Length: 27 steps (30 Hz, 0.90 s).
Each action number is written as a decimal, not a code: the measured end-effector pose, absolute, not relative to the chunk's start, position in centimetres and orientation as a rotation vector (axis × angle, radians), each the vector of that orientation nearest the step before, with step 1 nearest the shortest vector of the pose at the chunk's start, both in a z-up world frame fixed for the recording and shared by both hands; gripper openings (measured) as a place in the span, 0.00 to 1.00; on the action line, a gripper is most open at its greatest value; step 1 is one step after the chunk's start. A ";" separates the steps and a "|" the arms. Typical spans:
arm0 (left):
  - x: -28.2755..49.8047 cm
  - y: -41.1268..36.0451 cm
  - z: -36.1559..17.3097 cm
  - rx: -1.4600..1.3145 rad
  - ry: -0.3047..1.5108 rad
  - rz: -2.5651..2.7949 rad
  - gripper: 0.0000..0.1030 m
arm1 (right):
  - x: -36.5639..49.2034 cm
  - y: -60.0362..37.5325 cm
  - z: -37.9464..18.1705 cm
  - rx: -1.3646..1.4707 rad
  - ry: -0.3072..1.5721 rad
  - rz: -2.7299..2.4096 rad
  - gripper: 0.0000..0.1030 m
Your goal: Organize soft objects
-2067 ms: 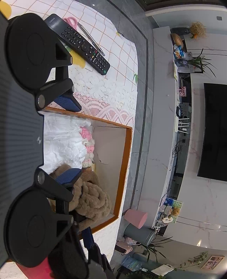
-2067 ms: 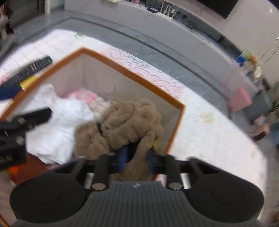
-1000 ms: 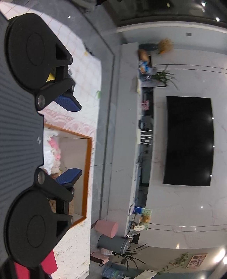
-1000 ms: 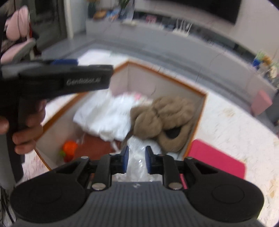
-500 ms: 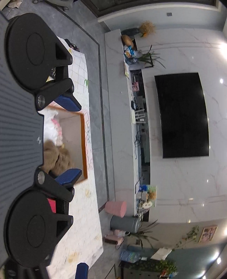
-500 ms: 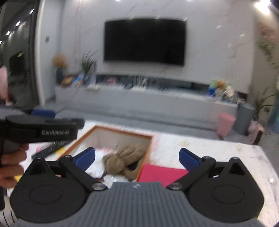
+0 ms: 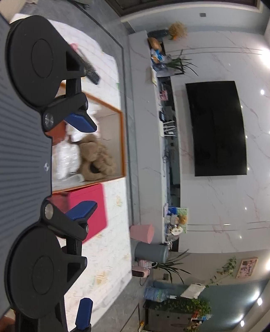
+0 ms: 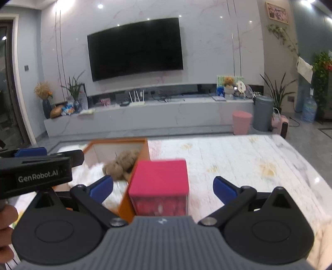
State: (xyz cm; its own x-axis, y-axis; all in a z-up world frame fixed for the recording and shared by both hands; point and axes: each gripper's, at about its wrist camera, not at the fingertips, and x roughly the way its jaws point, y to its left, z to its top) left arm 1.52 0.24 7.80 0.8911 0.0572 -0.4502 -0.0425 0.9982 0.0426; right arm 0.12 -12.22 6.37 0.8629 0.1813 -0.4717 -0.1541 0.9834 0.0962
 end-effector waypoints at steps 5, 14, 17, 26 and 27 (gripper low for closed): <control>0.3 -1.8 5.0 0.079 0.453 0.081 0.85 | -1.1 -12.3 2.5 0.023 0.531 0.170 0.97; 0.0 -2.2 2.3 0.010 0.469 0.049 0.87 | -1.1 -13.9 -0.6 0.046 0.540 0.157 0.97; 0.0 -2.4 1.6 0.037 0.470 0.070 0.87 | -0.9 -13.9 -1.4 0.051 0.547 0.164 0.97; 0.5 -2.0 -0.2 0.069 0.514 0.114 0.87 | 0.1 -12.2 -3.2 0.017 0.612 0.185 0.97; 0.5 -2.0 -0.3 0.071 0.520 0.115 0.87 | 0.2 -12.0 -3.4 0.007 0.615 0.188 0.97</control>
State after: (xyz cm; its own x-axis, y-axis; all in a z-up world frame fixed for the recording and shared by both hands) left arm 0.50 -2.00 -0.30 0.8616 0.1275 -0.4914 -0.0915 0.9911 0.0967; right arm 0.25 -12.05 -3.40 0.8005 0.1771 -0.5726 -0.1727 0.9830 0.0626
